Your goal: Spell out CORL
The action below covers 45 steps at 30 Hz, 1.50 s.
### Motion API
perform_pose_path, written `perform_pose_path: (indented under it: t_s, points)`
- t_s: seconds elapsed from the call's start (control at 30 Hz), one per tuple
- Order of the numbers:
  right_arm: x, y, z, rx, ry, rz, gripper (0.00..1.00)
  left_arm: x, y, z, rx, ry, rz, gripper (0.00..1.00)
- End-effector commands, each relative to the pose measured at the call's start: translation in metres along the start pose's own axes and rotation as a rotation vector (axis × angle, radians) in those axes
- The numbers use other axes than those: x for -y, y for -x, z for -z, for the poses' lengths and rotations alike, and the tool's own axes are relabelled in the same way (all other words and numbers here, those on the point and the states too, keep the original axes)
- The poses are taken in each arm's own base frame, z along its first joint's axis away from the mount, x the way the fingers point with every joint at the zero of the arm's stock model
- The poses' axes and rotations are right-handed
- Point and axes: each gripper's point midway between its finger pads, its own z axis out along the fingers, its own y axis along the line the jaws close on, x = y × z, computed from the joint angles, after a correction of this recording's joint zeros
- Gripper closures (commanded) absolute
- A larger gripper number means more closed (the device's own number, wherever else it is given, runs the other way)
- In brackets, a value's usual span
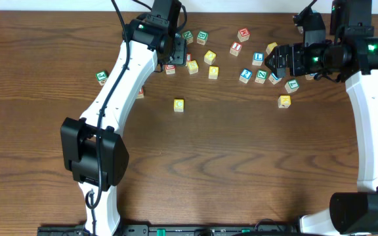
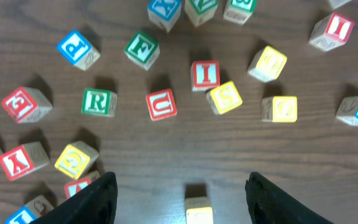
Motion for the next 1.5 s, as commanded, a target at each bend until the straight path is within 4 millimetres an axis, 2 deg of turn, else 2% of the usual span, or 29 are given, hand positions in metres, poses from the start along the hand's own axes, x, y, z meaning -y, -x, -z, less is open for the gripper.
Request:
perform_pose_path:
  t_s: [0.0,0.3,0.4,0.5,0.57,0.7,0.77,0.9,0.97,1.07,1.17,1.27,1.47]
  points:
    - [-0.002,0.007,0.006,0.022,0.006,0.013,0.01,0.001,0.011,0.006,0.040,-0.008,0.023,0.35]
    - [-0.002,0.007,0.006,0.024,0.006,0.014,0.01,0.013,0.006,0.005,0.028,-0.031,0.004,0.35]
    - [-0.006,0.009,0.005,0.029,0.016,0.019,0.01,0.008,0.005,0.005,0.023,-0.010,0.009,0.35]
    - [-0.017,0.021,0.006,0.078,0.076,0.018,0.01,-0.019,0.012,0.010,0.048,0.074,0.073,0.35]
    - [-0.021,0.029,0.007,0.112,0.102,0.037,0.01,-0.039,0.016,0.021,0.066,0.105,0.107,0.35]
    - [-0.008,0.033,-0.002,0.113,0.000,-0.087,0.01,-0.085,0.025,0.055,0.113,0.156,0.186,0.35]
    - [-0.012,0.037,-0.010,0.116,-0.018,-0.110,0.01,-0.108,0.025,0.073,0.128,0.177,0.227,0.35]
    - [-0.039,0.053,-0.036,0.117,0.002,-0.113,0.07,-0.146,0.018,0.099,0.136,0.220,0.298,0.35]
    - [-0.050,0.060,-0.049,0.099,-0.011,-0.101,0.08,-0.157,0.014,0.106,0.129,0.234,0.324,0.35]
    - [-0.061,0.072,-0.073,0.053,-0.065,-0.090,0.08,-0.166,0.007,0.109,0.107,0.248,0.340,0.35]
    - [-0.067,0.076,-0.100,0.005,-0.122,-0.091,0.08,-0.166,0.001,0.109,0.083,0.251,0.340,0.35]
    - [-0.068,0.069,-0.135,-0.055,-0.178,-0.118,0.10,-0.164,-0.001,0.108,0.076,0.250,0.336,0.35]
    - [-0.067,0.035,-0.203,-0.174,-0.224,-0.171,0.23,-0.164,-0.005,0.108,0.062,0.252,0.361,0.35]
